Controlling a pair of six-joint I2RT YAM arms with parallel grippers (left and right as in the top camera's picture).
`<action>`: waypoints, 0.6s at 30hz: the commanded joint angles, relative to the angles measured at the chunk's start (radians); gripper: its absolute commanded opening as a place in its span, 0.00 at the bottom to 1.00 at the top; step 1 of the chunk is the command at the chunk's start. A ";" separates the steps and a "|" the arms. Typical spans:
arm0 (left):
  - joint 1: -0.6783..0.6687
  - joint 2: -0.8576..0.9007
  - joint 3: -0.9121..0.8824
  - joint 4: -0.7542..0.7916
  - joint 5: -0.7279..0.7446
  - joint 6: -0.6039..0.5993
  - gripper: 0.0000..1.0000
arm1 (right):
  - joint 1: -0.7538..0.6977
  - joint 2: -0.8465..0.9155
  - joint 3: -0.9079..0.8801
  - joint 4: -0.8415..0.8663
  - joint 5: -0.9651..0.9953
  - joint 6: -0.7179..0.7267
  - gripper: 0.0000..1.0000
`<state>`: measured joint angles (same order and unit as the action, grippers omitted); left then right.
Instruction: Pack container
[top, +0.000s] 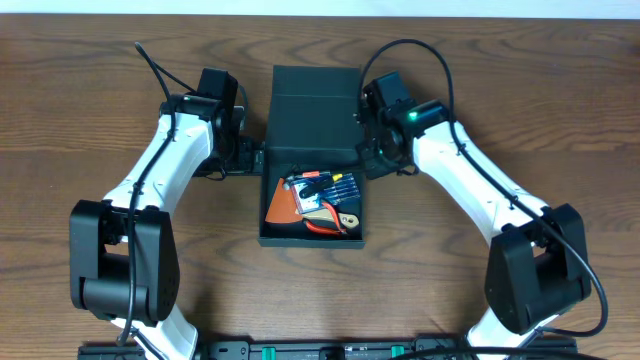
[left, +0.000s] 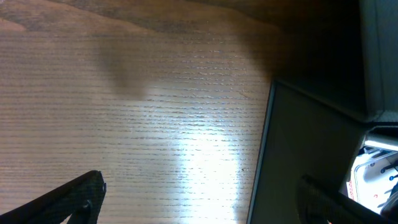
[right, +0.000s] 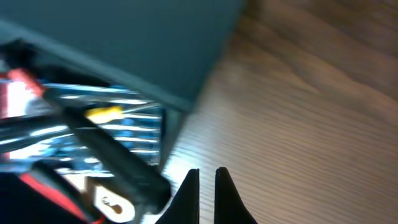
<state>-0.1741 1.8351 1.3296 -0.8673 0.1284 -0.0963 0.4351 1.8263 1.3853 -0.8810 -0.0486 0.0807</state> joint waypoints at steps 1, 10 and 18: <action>-0.002 0.008 -0.006 -0.005 0.006 0.014 0.95 | 0.038 0.010 -0.006 0.003 -0.087 -0.058 0.01; -0.002 0.008 -0.006 -0.006 0.006 0.017 0.96 | 0.081 0.025 -0.006 0.002 -0.051 -0.074 0.01; -0.002 0.008 -0.006 -0.006 0.006 0.018 0.96 | 0.035 0.025 -0.006 -0.056 0.021 -0.076 0.01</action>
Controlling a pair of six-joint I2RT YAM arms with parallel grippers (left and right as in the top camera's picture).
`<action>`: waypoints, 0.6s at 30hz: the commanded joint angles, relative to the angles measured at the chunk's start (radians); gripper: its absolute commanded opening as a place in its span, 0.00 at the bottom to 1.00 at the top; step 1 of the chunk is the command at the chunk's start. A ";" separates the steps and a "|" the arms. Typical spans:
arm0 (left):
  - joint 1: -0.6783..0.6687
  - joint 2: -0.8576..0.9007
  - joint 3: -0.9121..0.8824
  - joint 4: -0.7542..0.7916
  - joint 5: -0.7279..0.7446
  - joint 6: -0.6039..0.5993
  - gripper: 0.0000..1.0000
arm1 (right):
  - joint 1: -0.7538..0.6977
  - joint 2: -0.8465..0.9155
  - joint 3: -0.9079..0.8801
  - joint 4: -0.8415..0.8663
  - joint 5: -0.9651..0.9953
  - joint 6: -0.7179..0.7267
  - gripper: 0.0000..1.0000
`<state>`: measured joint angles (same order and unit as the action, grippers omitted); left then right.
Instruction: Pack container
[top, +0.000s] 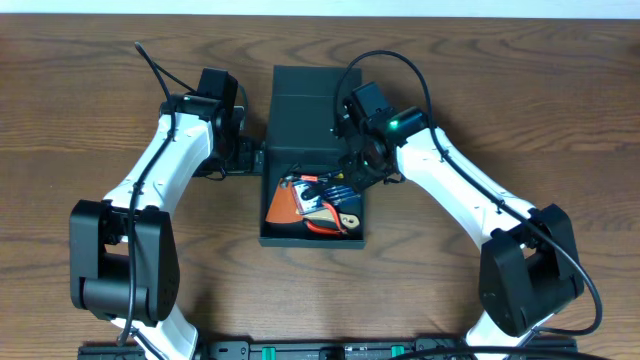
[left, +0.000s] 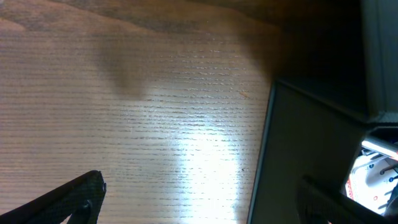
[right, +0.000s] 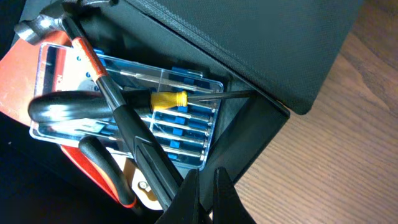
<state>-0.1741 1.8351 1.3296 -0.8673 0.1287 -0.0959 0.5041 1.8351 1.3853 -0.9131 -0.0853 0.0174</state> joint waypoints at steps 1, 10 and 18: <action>-0.002 0.008 -0.006 -0.006 0.005 0.017 0.96 | -0.038 0.016 -0.005 -0.028 0.047 -0.018 0.01; -0.002 0.008 -0.006 -0.005 0.006 0.017 0.96 | -0.023 0.016 -0.006 -0.163 -0.187 -0.191 0.01; -0.002 0.008 -0.006 0.002 0.006 0.017 0.96 | 0.027 0.016 -0.006 -0.229 -0.231 -0.325 0.01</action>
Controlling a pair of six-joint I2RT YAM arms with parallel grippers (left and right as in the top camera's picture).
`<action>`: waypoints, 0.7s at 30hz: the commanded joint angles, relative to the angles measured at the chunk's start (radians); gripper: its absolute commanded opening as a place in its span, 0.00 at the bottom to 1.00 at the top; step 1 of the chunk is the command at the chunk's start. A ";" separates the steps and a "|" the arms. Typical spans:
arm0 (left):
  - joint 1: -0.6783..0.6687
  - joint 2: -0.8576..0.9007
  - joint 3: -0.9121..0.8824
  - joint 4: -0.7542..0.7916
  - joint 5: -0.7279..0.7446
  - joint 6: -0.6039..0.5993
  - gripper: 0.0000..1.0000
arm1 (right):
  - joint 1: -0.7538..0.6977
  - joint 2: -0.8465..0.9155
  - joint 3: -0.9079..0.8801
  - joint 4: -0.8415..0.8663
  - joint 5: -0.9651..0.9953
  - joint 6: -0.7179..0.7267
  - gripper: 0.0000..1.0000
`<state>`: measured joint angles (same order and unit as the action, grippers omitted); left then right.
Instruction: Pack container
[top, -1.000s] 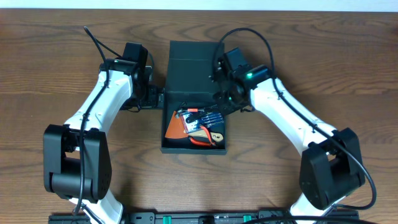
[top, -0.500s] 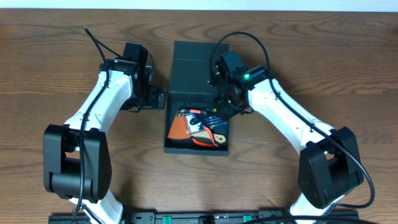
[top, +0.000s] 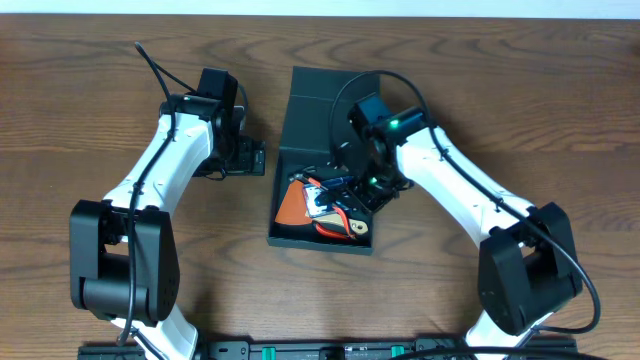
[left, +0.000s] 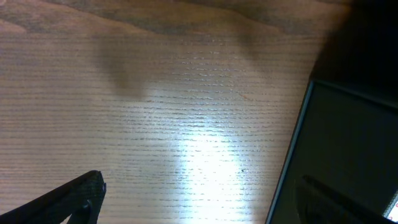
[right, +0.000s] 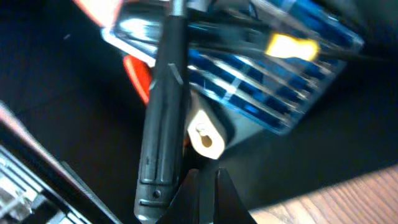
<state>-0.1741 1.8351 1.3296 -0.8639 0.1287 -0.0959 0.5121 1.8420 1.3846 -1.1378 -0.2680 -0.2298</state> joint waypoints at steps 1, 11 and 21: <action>-0.002 0.008 -0.006 -0.002 0.006 0.017 0.96 | 0.026 0.010 -0.005 -0.008 -0.068 -0.100 0.01; -0.002 0.008 -0.006 -0.002 0.006 0.017 0.96 | 0.055 0.010 -0.006 0.020 -0.146 -0.151 0.02; -0.002 0.008 -0.006 -0.002 0.006 0.017 0.96 | 0.122 0.030 -0.008 0.103 -0.193 -0.152 0.03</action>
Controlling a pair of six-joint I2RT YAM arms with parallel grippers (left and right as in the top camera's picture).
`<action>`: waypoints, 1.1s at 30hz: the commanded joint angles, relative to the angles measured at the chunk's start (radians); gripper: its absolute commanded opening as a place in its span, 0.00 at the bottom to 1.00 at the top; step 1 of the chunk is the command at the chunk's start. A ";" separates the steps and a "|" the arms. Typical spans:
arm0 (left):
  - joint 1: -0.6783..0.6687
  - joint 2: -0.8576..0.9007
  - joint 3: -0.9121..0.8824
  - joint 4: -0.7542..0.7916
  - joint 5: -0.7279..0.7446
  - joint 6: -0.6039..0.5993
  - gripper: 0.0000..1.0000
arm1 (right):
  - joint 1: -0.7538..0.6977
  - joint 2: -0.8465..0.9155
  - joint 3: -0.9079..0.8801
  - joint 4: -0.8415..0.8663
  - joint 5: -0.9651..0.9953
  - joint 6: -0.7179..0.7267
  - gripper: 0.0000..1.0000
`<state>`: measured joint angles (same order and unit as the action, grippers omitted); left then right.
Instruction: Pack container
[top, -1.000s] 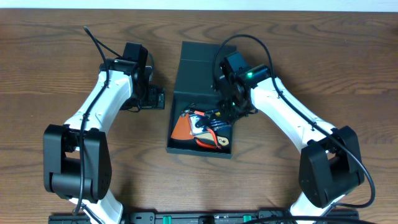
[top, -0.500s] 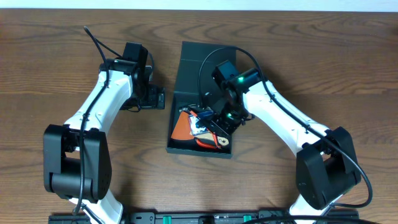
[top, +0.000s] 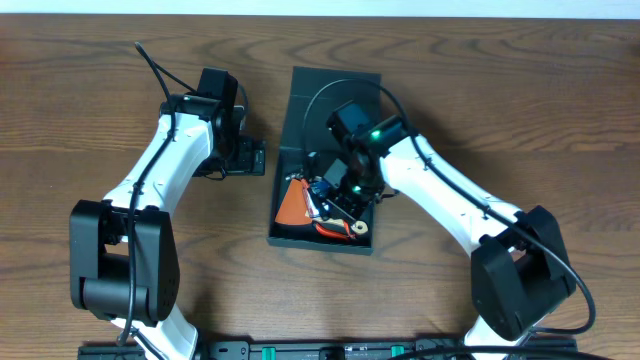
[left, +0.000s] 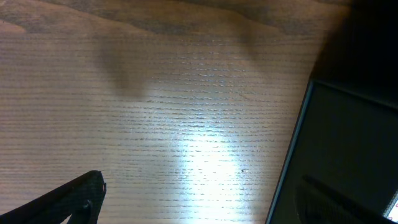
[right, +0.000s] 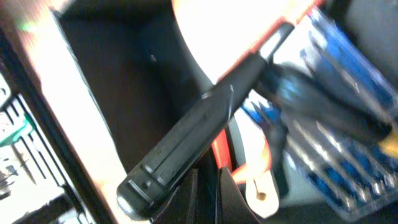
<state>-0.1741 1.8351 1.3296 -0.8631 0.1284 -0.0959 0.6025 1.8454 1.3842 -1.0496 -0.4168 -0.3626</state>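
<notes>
The black container sits mid-table, slightly turned, its lid folded open at the back. Inside lie an orange pad, a black-handled hammer, a clear case of blue screwdrivers and red-handled pliers. My right gripper is down inside the container; in the right wrist view it is shut, empty, right beside the hammer handle. My left gripper stands open just off the container's left wall, its fingers wide apart over bare wood.
A cream tag on the pliers lies by my right fingertips. Wooden table stretches around the container. The arms' base rail runs along the front edge.
My right gripper has moved further left inside the container, from over the screwdriver case to beside the hammer handle's end. The container and my left arm have not moved.
At first the container sat straight, its left wall between my open left fingers, my shut right gripper outside its right wall. Then the right gripper was over the tools. Then the container stood shifted right and turned, clear of the left gripper. Now the right gripper is deeper inside.
</notes>
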 joint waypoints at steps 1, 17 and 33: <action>-0.002 0.008 -0.006 -0.003 0.006 0.017 0.96 | 0.042 0.035 -0.007 0.023 -0.044 -0.019 0.03; -0.002 0.008 -0.006 -0.002 0.006 0.017 0.96 | 0.084 0.146 0.003 0.092 0.106 0.100 0.05; -0.002 -0.002 -0.005 -0.013 -0.012 0.051 0.97 | -0.031 0.142 0.312 -0.019 0.225 0.171 0.23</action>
<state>-0.1741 1.8351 1.3296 -0.8673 0.1272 -0.0734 0.6014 1.9942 1.6043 -1.0447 -0.2653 -0.2108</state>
